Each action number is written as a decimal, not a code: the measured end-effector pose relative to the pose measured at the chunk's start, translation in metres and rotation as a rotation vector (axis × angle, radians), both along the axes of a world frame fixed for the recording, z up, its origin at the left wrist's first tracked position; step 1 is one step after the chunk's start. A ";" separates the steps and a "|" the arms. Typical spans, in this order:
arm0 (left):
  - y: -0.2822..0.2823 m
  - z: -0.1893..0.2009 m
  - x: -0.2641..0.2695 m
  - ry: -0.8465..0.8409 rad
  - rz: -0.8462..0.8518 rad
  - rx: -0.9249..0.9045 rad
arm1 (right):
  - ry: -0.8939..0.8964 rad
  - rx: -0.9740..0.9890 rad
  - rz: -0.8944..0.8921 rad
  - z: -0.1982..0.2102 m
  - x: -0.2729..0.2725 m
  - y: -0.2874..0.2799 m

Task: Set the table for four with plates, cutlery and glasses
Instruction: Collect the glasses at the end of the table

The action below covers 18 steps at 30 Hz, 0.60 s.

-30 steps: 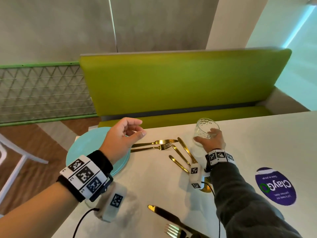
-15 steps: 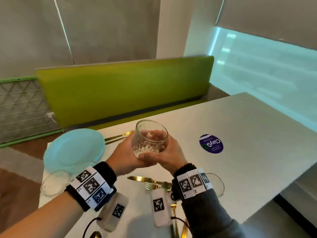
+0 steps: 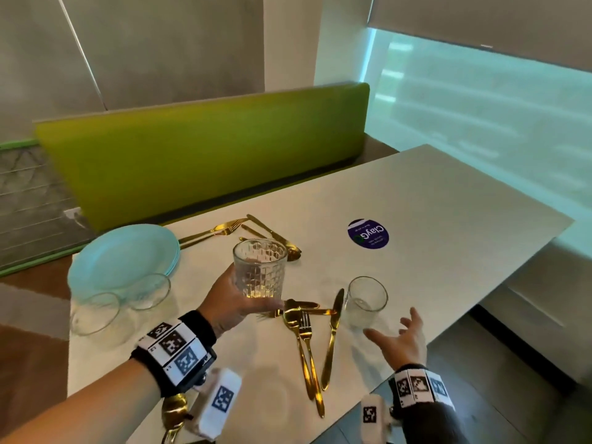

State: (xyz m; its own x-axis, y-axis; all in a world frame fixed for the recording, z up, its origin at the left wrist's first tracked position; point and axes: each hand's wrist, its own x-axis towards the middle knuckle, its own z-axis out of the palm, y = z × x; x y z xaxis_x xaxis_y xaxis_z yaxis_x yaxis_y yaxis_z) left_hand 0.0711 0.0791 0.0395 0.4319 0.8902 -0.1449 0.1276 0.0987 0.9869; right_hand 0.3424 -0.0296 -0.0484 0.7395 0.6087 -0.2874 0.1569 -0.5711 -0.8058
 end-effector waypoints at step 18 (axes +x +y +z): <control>0.006 0.005 -0.140 0.023 0.247 0.006 | -0.105 -0.040 0.151 -0.015 0.009 0.054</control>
State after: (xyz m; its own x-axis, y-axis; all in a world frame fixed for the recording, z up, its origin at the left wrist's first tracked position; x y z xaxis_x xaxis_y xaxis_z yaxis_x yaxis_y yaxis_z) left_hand -0.0689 0.0854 0.0443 0.1976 0.9692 -0.1468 0.1224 0.1242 0.9847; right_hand 0.3510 0.0249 -0.0638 0.6677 0.7049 -0.2392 0.3258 -0.5656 -0.7576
